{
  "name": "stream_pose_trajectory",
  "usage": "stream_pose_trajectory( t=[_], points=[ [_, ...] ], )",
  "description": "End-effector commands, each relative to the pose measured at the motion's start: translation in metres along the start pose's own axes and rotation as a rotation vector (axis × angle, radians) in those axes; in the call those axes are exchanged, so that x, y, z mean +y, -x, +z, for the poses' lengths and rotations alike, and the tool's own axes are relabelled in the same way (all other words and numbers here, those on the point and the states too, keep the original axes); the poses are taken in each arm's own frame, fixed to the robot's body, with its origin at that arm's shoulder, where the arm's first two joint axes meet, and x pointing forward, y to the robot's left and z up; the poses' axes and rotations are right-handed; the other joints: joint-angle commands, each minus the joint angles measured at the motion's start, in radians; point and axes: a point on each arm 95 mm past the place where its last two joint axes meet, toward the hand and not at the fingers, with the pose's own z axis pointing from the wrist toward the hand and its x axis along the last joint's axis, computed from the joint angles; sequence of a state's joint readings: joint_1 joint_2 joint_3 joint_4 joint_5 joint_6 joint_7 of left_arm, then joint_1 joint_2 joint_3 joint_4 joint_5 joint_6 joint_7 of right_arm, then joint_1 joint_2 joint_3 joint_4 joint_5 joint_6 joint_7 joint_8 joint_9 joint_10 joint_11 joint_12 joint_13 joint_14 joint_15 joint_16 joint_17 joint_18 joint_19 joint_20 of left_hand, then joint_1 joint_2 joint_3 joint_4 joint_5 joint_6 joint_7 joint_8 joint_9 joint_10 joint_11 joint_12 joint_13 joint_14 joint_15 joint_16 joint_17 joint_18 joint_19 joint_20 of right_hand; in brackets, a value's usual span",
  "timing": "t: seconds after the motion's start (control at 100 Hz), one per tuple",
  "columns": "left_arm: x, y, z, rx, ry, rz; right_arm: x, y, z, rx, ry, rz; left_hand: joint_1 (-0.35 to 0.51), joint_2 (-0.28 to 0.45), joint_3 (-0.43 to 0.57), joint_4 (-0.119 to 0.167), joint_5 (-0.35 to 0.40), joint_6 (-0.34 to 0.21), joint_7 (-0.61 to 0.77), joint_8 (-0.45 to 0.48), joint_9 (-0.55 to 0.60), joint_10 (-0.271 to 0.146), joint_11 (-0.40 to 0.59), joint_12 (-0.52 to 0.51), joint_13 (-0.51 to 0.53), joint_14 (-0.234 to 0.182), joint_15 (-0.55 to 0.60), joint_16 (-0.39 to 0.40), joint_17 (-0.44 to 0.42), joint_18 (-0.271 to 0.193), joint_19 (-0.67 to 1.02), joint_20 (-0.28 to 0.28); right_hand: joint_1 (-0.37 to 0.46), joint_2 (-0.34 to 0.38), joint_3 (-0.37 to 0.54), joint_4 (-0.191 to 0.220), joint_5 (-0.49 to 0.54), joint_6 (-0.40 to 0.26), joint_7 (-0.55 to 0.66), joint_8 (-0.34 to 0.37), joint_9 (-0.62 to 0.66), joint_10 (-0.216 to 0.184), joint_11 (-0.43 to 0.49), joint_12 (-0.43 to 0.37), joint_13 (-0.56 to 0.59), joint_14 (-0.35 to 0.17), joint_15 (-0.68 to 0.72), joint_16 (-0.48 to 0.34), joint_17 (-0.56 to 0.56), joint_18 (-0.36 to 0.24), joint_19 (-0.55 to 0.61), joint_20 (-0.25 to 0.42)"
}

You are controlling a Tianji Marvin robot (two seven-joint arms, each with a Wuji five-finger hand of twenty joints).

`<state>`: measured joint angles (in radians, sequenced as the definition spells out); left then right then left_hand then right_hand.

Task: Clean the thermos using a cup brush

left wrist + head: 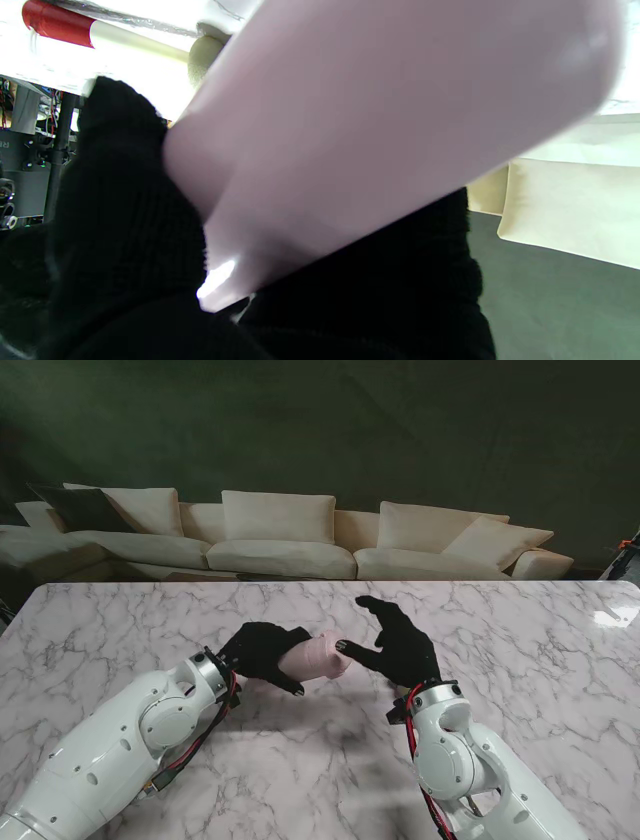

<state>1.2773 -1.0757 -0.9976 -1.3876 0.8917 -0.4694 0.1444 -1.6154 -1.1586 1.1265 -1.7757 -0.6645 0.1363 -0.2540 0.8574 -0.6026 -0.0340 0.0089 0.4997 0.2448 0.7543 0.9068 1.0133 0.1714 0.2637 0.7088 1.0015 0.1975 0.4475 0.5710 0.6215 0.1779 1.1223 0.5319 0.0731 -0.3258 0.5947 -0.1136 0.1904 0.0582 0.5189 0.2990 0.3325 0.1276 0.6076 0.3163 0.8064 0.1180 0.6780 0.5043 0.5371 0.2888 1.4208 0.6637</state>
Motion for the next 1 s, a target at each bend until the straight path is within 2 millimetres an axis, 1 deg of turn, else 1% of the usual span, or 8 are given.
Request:
stream_pose_trajectory(
  t=[0.0,0.4,0.54,0.69,0.75,0.8,0.88,0.99],
  points=[
    [-0.003,-0.004,0.003,0.014,-0.002,0.001,-0.006,0.004,-0.002,0.022,-0.018,0.045,0.346,0.243,0.407,0.047,0.02,-0.212,0.16,0.074,0.033,-0.068,0.06,0.018,0.102,-0.109,0.192,0.065,0.036,-0.168,0.076,-0.006,-0.08,0.005,0.015,0.015,0.001,0.03,0.002,-0.017,0.058,-0.003,0.055,0.021,0.118,0.012,0.102,0.055,0.114,-0.048,0.153,0.005],
    [-0.001,-0.005,0.006,0.02,0.007,-0.001,-0.016,-0.003,0.005,-0.004,-0.123,-0.019,0.344,0.243,0.407,0.049,0.021,-0.211,0.159,0.075,0.032,-0.066,0.061,0.019,0.1,-0.108,0.194,0.068,0.034,-0.167,0.079,-0.004,-0.132,0.009,0.046,0.015,0.189,0.088,0.123,0.011,0.367,0.021,0.237,0.15,0.505,-0.021,0.447,0.119,0.599,-0.265,0.508,-0.19],
    [0.001,-0.006,0.007,0.021,0.009,-0.006,-0.024,-0.009,0.008,-0.011,-0.132,0.033,0.343,0.241,0.408,0.05,0.022,-0.211,0.16,0.076,0.033,-0.066,0.062,0.019,0.1,-0.108,0.194,0.068,0.035,-0.166,0.08,-0.003,0.027,0.016,-0.031,0.02,0.385,0.08,0.263,0.075,0.552,0.023,0.295,0.217,0.506,-0.03,0.649,0.168,0.656,-0.31,0.623,-0.183],
    [0.003,-0.006,0.007,0.022,0.018,-0.009,-0.028,-0.011,0.01,0.008,-0.119,0.021,0.342,0.241,0.409,0.051,0.022,-0.212,0.16,0.076,0.034,-0.067,0.063,0.019,0.1,-0.108,0.194,0.068,0.035,-0.165,0.081,-0.003,0.229,0.036,-0.137,0.038,0.433,0.007,0.305,0.121,0.582,-0.022,0.255,0.211,0.509,-0.057,0.625,0.151,0.657,-0.332,0.607,-0.186],
    [0.003,-0.006,0.007,0.021,0.019,-0.01,-0.03,-0.011,0.01,0.036,-0.116,0.026,0.342,0.241,0.41,0.051,0.022,-0.212,0.16,0.076,0.032,-0.066,0.063,0.019,0.1,-0.109,0.195,0.069,0.035,-0.164,0.081,-0.003,0.311,0.013,-0.152,0.049,0.403,-0.04,0.305,0.146,0.543,-0.049,0.239,0.213,0.498,-0.054,0.507,0.101,0.622,-0.265,0.531,-0.234],
    [0.003,-0.006,0.008,0.02,0.02,-0.01,-0.031,-0.011,0.011,0.076,-0.115,0.034,0.342,0.239,0.41,0.051,0.023,-0.212,0.16,0.077,0.033,-0.066,0.063,0.019,0.099,-0.108,0.196,0.07,0.034,-0.164,0.081,-0.003,0.349,-0.041,-0.075,0.048,0.361,-0.08,0.308,0.19,0.479,-0.065,0.228,0.22,0.372,-0.054,0.405,0.122,0.437,-0.159,0.422,-0.207],
    [0.003,-0.006,0.008,0.016,0.022,-0.009,-0.032,-0.009,0.011,0.114,-0.124,-0.006,0.342,0.24,0.409,0.049,0.023,-0.214,0.159,0.075,0.033,-0.07,0.061,0.018,0.097,-0.106,0.196,0.07,0.034,-0.164,0.081,-0.003,0.274,-0.144,0.184,0.01,0.339,-0.133,0.299,0.223,0.329,-0.056,0.195,0.206,0.191,-0.079,0.318,0.14,0.221,-0.115,0.282,-0.132],
    [0.004,-0.005,0.008,0.011,0.024,-0.01,-0.035,-0.007,0.011,0.173,-0.143,-0.01,0.345,0.243,0.408,0.047,0.024,-0.216,0.16,0.075,0.033,-0.069,0.061,0.02,0.096,-0.107,0.197,0.071,0.033,-0.164,0.08,-0.003,0.258,-0.211,0.289,-0.009,0.371,-0.192,0.3,0.25,0.176,-0.037,0.164,0.174,0.011,-0.099,0.232,0.133,0.043,-0.094,0.153,-0.063]
  ],
)
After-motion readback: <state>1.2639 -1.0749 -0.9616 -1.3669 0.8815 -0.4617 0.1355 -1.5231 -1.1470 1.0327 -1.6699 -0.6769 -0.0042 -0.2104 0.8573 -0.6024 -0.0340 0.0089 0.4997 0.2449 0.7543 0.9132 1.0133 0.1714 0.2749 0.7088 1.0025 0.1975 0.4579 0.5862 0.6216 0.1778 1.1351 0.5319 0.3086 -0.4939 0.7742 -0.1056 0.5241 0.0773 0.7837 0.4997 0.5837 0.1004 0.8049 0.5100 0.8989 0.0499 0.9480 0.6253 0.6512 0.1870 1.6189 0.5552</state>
